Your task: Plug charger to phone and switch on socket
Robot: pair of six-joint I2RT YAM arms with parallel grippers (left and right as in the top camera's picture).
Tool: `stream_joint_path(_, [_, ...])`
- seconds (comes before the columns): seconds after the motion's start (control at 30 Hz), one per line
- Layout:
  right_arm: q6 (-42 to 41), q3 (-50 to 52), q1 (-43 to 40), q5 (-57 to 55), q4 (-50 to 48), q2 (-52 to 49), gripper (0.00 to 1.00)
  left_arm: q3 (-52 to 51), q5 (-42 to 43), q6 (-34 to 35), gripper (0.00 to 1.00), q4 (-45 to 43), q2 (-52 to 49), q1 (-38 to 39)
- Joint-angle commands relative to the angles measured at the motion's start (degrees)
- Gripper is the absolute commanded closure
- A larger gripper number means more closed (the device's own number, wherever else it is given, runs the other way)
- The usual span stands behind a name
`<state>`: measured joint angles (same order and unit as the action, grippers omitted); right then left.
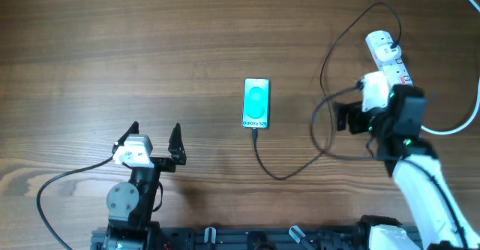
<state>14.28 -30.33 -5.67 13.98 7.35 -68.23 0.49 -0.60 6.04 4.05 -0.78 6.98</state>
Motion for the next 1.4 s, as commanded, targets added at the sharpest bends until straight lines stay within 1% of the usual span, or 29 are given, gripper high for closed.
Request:
stream_joint_path(0.0, [0.5,6.4,3.3,1.4,-5.3,3.0,0.0,-0.2,-0.3,-1.3,0.0,0.1,0.6,-0.4])
stream_joint_path(0.07, [0.2,9.2,4.4,1.4,-8.1,4.1,0.0,-0.2,-0.3,-1.3,0.0,0.1,0.6,-0.4])
stream_joint_path(0.37, [-6.8,17.6,4.6,1.4,-17.5,6.9,0.0,-0.2,-0.3,-1.3,0.0,0.1,0.6,-0.4])
stream_joint_path(0.57, [-7.0,23.2,4.6,1.4,-25.8,7.0,0.0,-0.2,-0.3,-1.3,0.0,0.1,0.6,-0.4])
stream_joint_path(0.77, [-7.3,25.0,4.6,1.4,-26.1,7.0,0.0,-0.2,-0.3,-1.3,0.0,0.1,0.6,-0.4])
stream_joint_path(0.9, [-9.1,27.3,4.6,1.0,-26.4,8.0,0.0,-0.2,-0.3,-1.3,0.0,0.1,0.6,-0.4])
stream_joint_path(1.03, [-10.0,29.8,4.6,0.9,-29.4,9.9,0.0,-0.2,-0.3,-1.3,0.0,0.1,0.6,-0.4])
stream_joint_path(1.2, [-10.3,30.1,4.6,0.9,-28.4,12.1,0.0,-0.2,-0.3,-1.3,0.0,0.1,0.6,-0.4])
stream_joint_path(1.3, [-10.2,30.1,4.6,0.9,-26.0,14.4,0.0,-0.2,-0.3,-1.3,0.0,0.1,0.6,-0.4])
stream_joint_path(1.37, [-10.2,30.1,4.6,0.9,-23.7,17.8,0.0,-0.2,-0.3,-1.3,0.0,0.1,0.6,-0.4])
